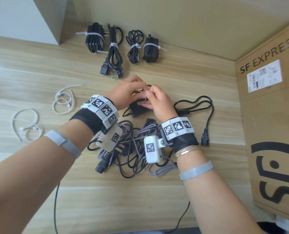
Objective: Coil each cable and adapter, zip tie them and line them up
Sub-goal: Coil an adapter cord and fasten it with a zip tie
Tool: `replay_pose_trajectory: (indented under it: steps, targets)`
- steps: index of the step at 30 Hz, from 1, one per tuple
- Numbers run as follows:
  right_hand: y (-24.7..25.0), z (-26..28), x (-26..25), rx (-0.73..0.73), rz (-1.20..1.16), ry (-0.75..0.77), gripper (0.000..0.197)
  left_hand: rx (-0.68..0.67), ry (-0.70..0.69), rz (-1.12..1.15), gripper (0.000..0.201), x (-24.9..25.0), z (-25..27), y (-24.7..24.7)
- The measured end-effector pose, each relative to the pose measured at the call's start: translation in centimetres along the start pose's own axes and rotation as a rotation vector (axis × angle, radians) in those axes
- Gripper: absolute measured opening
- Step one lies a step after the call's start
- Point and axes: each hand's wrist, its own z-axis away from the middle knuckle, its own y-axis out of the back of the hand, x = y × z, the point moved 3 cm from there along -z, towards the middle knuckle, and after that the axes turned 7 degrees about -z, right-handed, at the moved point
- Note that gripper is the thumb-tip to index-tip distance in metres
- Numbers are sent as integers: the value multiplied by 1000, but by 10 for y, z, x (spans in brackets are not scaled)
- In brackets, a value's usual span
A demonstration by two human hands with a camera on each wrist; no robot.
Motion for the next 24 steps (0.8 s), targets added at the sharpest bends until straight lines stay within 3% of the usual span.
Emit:
replay_pose_trajectory:
  steps: [3,9,18,24]
  targets:
    - [4,0,0,-2,22,23,20,-13,29,-19,9,-1,0,0]
    - [23,10,1,3,211,100,36,4,104,7,7,-4,0,0]
    - [47,25,7,-81,496,-120,26,35,186,60,5,-6,2,-5]
    - [28,23,-6,-101,397,-137,19,3,149,25,7,-6,5,-2]
